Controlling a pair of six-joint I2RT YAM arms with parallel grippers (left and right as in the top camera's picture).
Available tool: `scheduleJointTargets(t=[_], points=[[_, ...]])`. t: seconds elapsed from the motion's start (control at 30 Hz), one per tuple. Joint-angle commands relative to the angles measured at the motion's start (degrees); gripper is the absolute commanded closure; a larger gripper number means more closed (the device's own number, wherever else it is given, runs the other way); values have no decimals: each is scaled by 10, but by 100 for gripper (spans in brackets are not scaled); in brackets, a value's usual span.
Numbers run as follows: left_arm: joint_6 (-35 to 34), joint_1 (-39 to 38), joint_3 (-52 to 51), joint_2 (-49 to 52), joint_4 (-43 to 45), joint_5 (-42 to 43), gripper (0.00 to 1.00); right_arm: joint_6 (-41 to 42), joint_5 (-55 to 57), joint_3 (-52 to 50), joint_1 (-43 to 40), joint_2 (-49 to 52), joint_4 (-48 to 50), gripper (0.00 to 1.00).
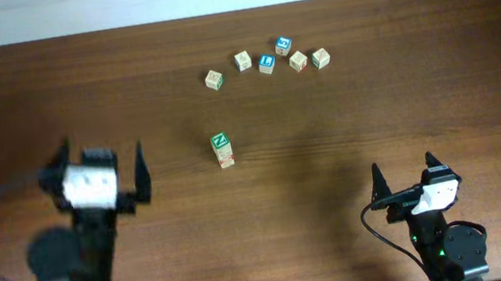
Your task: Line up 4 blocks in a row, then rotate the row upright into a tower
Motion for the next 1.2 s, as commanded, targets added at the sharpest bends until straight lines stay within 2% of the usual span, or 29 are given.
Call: scheduleJointTargets(t=[0.0, 0.13, 0.2, 0.3, 1.17], points=[[39, 21, -159, -135, 61, 15, 1, 7, -2, -5, -3, -5, -2, 2], [56, 22, -304, -303, 64, 12, 1, 7, -2, -5, -3, -5, -2, 2], [57, 22, -338, -343, 64, 7, 1, 7, -2, -5, -3, -5, -2, 2], [55, 22, -348, -344, 4, -11, 1, 7, -2, -5, -3, -5, -2, 2], [55, 21, -348, -344, 5, -13, 1, 7, -2, -5, -3, -5, -2, 2]])
